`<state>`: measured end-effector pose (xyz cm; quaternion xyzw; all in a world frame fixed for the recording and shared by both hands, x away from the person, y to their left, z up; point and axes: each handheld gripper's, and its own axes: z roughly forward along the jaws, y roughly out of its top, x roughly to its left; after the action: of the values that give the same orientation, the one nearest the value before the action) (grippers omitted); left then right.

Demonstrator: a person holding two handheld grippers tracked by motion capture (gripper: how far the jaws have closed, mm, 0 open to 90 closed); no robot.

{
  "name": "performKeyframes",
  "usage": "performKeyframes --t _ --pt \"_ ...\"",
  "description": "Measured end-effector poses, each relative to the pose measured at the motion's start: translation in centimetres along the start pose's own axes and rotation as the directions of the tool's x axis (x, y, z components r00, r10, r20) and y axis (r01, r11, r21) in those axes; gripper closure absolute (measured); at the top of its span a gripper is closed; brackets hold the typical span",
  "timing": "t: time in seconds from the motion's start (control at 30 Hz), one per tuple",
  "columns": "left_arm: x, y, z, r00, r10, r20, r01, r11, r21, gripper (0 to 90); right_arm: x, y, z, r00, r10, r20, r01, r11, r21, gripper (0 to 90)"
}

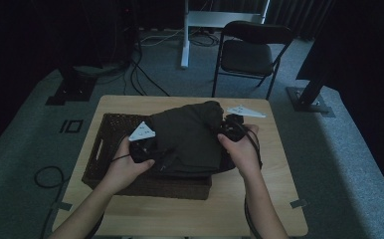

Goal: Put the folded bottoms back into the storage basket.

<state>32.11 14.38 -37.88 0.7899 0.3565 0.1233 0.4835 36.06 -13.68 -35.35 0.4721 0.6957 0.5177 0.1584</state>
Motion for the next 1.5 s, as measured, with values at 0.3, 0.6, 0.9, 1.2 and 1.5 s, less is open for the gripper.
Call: performKeyframes --t 0.3,0.6,0.9,1.2,1.5 --pt "2.2 -0.7 -1.6 0.9998 -0.006 -0.019 0.007 0.9998 0.021 67.4 1.7 -0.3 2.3 0.9996 0.007 -0.027 -0.007 1.000 -0.012 67.2" --pt "4.8 -1.8 -2.4 0.9992 -0.013 -0.037 0.015 0.9983 0.057 67.4 3.1 -1.0 5.0 0.9981 0.036 -0.050 -0.037 0.999 -0.001 67.3" --pt "7.0 -3.5 -1.7 0.9987 -0.031 -0.041 0.036 0.9925 0.117 67.4 3.4 -2.7 7.1 0.9966 0.064 -0.053 -0.063 0.998 0.023 67.6" --pt "8.2 -4.8 -1.0 0.9972 -0.048 -0.058 0.059 0.9749 0.215 67.5 3.8 -4.6 9.2 0.9977 0.057 -0.036 -0.054 0.995 0.080 68.0" --pt "9.2 -4.5 0.4 0.9936 -0.007 -0.112 0.043 0.9461 0.321 67.3 3.7 -6.0 11.2 0.9973 0.073 -0.004 -0.072 0.990 0.118 68.3"
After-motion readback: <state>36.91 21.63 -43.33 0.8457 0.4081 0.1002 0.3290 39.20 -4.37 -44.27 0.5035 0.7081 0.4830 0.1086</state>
